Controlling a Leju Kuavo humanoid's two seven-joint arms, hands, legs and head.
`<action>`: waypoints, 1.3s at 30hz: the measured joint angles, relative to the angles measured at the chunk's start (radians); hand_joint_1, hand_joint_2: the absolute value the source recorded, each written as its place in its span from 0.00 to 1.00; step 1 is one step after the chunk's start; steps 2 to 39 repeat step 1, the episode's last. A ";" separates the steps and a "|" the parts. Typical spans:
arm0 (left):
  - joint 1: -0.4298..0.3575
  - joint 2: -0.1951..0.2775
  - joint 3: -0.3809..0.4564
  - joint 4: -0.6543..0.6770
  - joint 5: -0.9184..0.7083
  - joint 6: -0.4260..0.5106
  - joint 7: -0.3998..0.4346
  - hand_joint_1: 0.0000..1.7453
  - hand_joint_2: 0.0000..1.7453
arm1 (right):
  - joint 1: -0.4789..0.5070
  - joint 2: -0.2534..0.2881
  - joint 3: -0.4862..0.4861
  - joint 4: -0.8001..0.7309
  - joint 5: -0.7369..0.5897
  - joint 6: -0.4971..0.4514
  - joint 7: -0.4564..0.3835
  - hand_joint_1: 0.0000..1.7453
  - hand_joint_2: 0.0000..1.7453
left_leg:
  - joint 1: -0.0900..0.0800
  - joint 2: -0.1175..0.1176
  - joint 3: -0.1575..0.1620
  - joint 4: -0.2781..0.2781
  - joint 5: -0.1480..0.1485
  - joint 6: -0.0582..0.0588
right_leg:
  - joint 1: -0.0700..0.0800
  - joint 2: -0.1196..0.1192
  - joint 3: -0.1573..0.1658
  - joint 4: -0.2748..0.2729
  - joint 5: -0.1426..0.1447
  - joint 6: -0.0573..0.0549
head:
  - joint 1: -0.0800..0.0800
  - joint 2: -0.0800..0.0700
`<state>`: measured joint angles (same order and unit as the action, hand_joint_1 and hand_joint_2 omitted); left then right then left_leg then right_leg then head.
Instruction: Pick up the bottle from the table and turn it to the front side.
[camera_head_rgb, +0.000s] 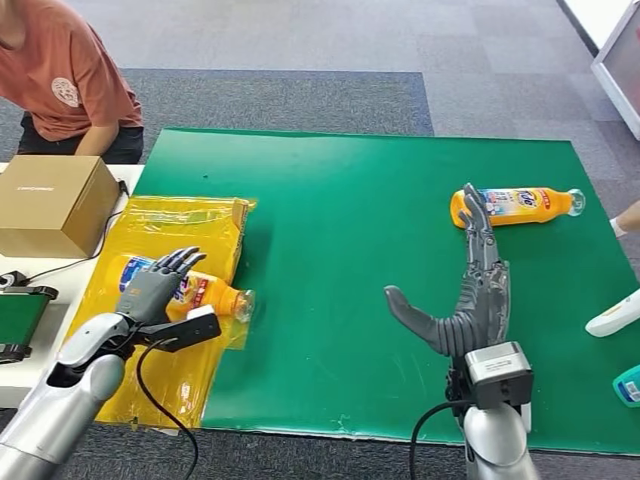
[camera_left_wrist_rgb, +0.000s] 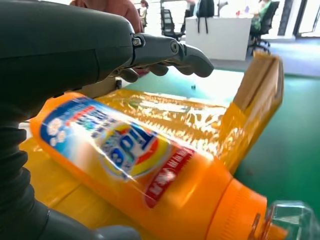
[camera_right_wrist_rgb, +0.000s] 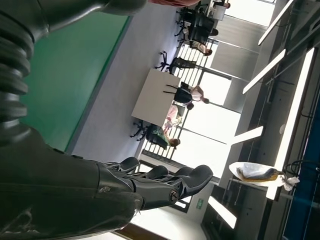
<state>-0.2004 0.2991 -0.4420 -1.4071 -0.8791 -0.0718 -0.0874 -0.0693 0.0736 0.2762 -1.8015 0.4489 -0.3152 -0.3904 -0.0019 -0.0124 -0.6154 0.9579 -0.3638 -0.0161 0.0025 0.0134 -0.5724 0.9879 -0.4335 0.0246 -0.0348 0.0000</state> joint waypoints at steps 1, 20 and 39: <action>0.005 0.003 0.003 -0.012 0.006 0.003 0.000 0.00 1.00 | 0.001 0.000 -0.001 0.000 0.000 -0.001 0.000 0.00 1.00 | 0.000 0.000 0.000 0.000 0.000 0.000 | 0.000 0.000 0.000 0.000 0.000 0.000 | 0.000 0.000; 0.005 0.003 0.003 -0.012 0.006 0.003 0.000 0.00 1.00 | 0.001 0.000 -0.001 0.000 0.000 -0.001 0.000 0.00 1.00 | 0.000 0.000 0.000 0.000 0.000 0.000 | 0.000 0.000 0.000 0.000 0.000 0.000 | 0.000 0.000; 0.005 0.003 0.003 -0.012 0.006 0.003 0.000 0.00 1.00 | 0.001 0.000 -0.001 0.000 0.000 -0.001 0.000 0.00 1.00 | 0.000 0.000 0.000 0.000 0.000 0.000 | 0.000 0.000 0.000 0.000 0.000 0.000 | 0.000 0.000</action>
